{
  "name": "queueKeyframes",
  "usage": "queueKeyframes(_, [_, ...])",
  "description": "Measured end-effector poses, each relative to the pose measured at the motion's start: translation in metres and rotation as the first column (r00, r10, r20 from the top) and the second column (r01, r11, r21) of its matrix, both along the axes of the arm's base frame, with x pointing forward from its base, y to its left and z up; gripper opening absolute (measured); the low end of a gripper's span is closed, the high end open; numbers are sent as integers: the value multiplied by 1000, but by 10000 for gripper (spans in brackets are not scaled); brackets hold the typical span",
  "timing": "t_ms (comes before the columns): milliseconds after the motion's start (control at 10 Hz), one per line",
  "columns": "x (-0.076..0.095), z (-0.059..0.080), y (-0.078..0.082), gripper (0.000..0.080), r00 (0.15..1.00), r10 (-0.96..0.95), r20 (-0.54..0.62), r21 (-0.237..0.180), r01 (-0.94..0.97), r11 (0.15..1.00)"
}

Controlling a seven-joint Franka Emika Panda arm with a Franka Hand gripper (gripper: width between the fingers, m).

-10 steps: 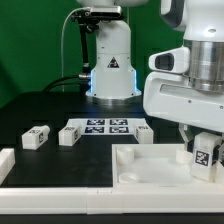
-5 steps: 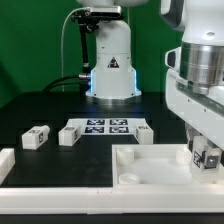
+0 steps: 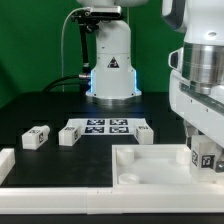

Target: Assemble one leg

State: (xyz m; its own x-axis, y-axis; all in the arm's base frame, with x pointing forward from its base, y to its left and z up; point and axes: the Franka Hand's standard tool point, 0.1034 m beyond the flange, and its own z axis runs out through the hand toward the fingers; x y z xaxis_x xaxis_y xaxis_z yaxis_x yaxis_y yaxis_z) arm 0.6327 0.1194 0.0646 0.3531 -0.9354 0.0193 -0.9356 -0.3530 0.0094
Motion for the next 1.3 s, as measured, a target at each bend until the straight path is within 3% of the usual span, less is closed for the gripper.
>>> queueKeyframes(200, [2,-1,-2,646,955,295,19,-7,-295,955])
queueKeyframes(500, [3,-2,-2,649,765,644,15,-21,-643,765])
queueKeyframes(800, [-3,2,0,649,582,813,2,-21,-813,582])
queueKeyframes(900, [-7,3,0,649,555,832,-3,-18,-832,555])
queueKeyframes(1100, [-11,3,-3,649,376,926,-24,-18,-927,375])
queueKeyframes(1300, [-11,3,-3,388,399,917,-23,-18,-917,398])
